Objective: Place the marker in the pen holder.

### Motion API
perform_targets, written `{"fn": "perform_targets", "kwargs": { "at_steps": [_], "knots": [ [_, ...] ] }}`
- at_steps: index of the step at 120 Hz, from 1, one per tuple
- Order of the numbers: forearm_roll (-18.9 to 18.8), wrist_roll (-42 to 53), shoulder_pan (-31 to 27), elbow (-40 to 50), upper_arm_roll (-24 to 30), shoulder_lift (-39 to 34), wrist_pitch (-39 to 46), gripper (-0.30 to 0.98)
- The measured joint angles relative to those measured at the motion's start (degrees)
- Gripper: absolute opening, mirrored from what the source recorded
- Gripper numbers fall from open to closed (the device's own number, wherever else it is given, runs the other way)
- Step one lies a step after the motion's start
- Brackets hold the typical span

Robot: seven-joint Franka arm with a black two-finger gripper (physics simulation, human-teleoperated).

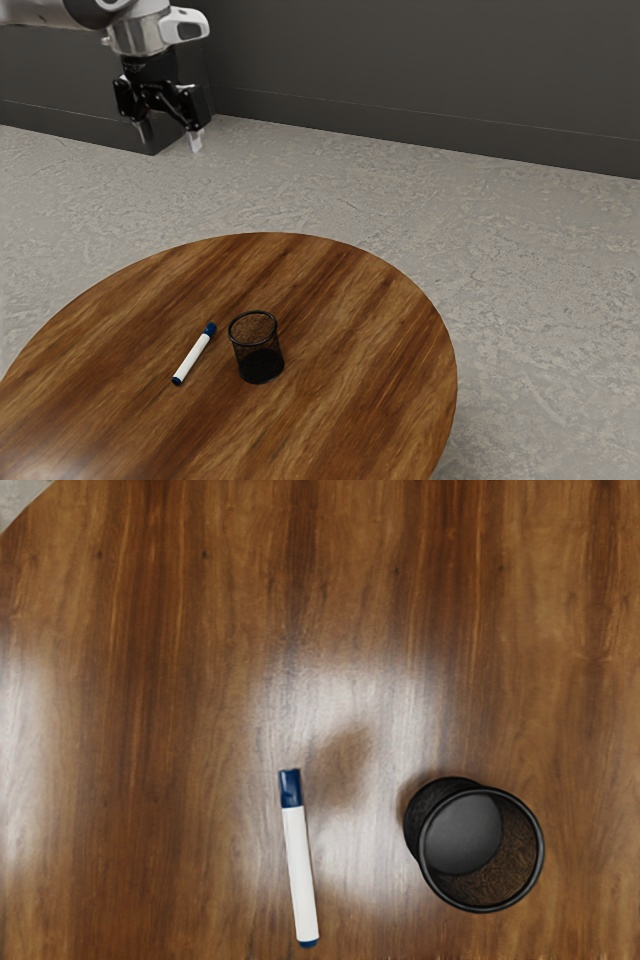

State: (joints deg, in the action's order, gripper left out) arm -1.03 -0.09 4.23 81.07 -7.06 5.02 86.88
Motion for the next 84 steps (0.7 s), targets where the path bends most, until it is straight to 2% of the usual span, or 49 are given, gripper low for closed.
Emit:
{"fn": "perform_targets", "kwargs": {
  "at_steps": [25,38,49,70,84],
  "knots": [
    [-0.5,0.0,0.9,1.1,0.5,-1.5,-1.6,0.69],
    [-1.6,0.0,2.5,15.4,-1.1,-11.7,0.8,0.68],
    [-3.1,0.1,0.9,27.6,-3.9,-17.4,4.9,0.69],
    [-6.0,0.1,0.4,43.9,-6.8,-17.8,17.2,0.69],
    [-6.7,0.1,0.4,48.9,-7.8,-15.0,25.1,0.69]
  ]
}}
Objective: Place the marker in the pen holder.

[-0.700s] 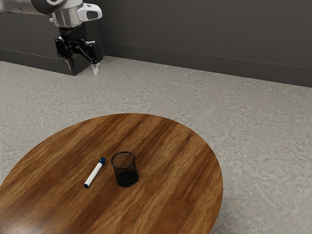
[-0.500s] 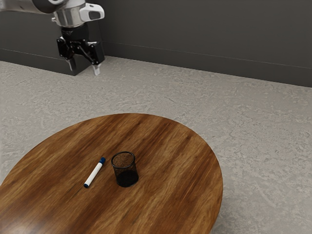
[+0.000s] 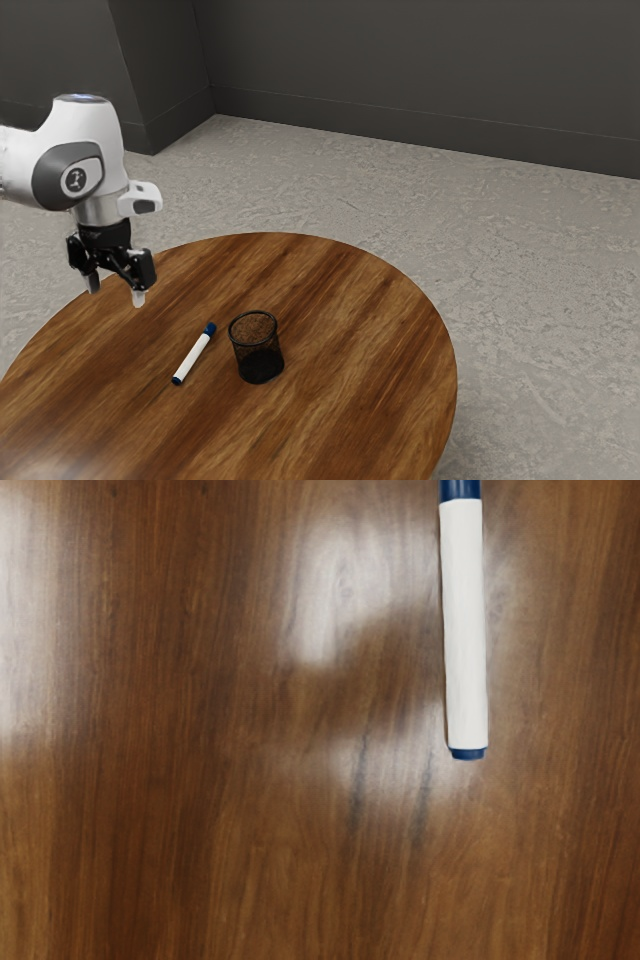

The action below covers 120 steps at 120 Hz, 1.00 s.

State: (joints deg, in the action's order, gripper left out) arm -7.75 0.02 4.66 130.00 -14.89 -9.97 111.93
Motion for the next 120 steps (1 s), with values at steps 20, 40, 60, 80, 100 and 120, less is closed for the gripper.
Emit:
{"fn": "perform_targets", "kwargs": {
  "at_steps": [20,40,60,80,100,120],
  "knots": [
    [-0.1,-0.5,0.0,4.3,-0.1,5.0,10.3,0.69],
    [0.6,-0.9,0.2,8.1,0.3,8.8,20.0,0.69],
    [1.8,-1.2,0.0,9.2,1.3,12.1,26.7,0.69],
    [2.4,-1.4,0.2,8.9,3.5,13.9,30.0,0.69],
    [2.6,-1.6,0.3,8.8,4.5,16.3,30.1,0.69],
    [2.6,-1.7,0.1,8.2,5.0,17.5,30.1,0.69]
  ]
}}
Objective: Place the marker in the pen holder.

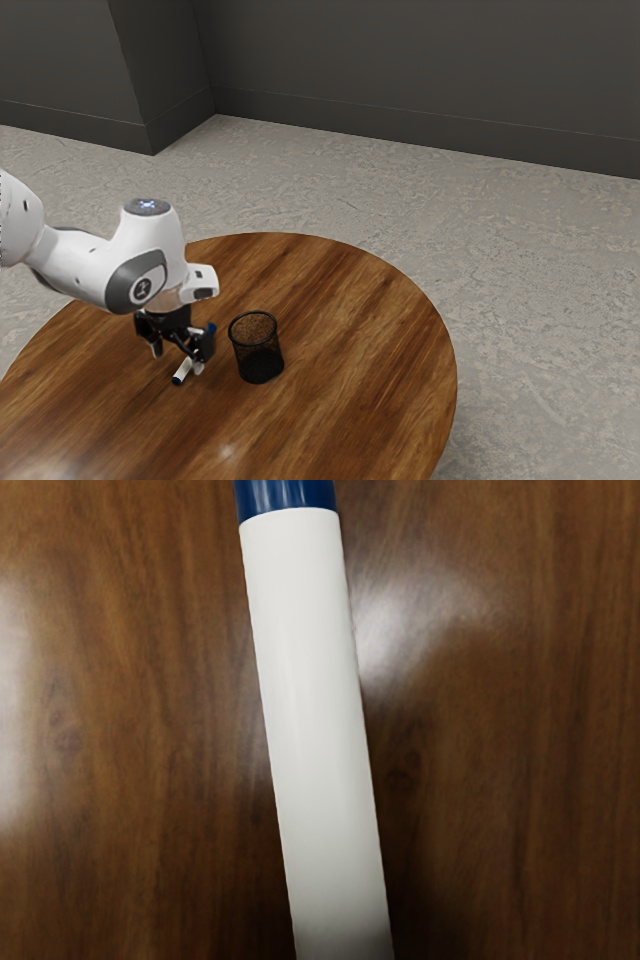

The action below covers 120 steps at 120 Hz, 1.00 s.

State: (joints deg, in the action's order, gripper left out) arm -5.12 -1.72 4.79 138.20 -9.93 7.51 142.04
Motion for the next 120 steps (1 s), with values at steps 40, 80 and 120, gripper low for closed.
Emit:
{"fn": "perform_targets", "kwargs": {
  "at_steps": [40,80,120],
  "knots": [
    [0.0,-0.1,0.0,-1.2,0.2,1.6,0.0,0.46],
    [0.1,-0.2,0.0,-1.2,0.3,1.7,0.1,0.12],
    [0.1,-0.3,0.0,-1.2,0.7,1.3,0.0,0.02]
  ]
}}
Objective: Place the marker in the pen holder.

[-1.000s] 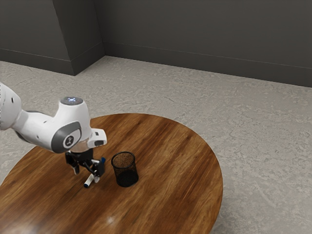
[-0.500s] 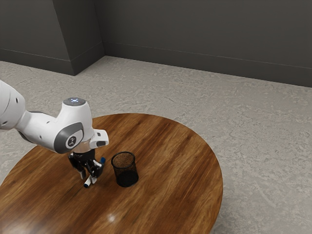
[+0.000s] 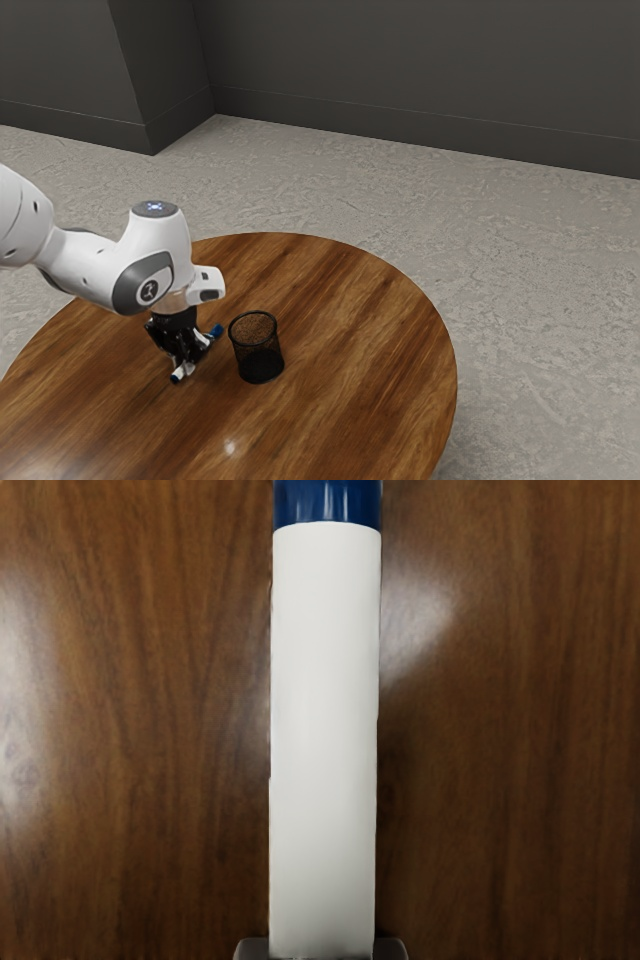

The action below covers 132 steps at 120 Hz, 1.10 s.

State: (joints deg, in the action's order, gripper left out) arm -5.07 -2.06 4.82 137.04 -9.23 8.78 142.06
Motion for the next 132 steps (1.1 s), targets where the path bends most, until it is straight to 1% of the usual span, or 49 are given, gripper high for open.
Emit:
{"fn": "perform_targets", "kwargs": {
  "at_steps": [13,22,41,54,63,82,111,132],
  "knots": [
    [-0.2,-0.2,-0.1,-0.5,0.6,-3.8,-2.4,0.0],
    [-0.5,-0.4,-0.2,-3.2,1.8,-7.5,-7.1,-0.01],
    [-0.8,-0.7,0.3,-12.0,3.7,-14.2,-24.5,-0.03],
    [-0.9,-0.8,-0.1,-13.3,5.6,-19.9,-35.7,-0.03],
    [-0.9,-0.8,0.1,-13.4,7.2,-22.2,-41.7,-0.04],
    [-0.7,-0.9,0.0,-13.6,11.5,-21.7,-48.9,-0.04],
    [0.2,-0.9,0.0,-16.6,16.2,-21.5,-53.5,-0.04],
    [0.4,-1.0,-0.1,-22.2,17.9,-15.8,-54.8,-0.04]
  ]
}}
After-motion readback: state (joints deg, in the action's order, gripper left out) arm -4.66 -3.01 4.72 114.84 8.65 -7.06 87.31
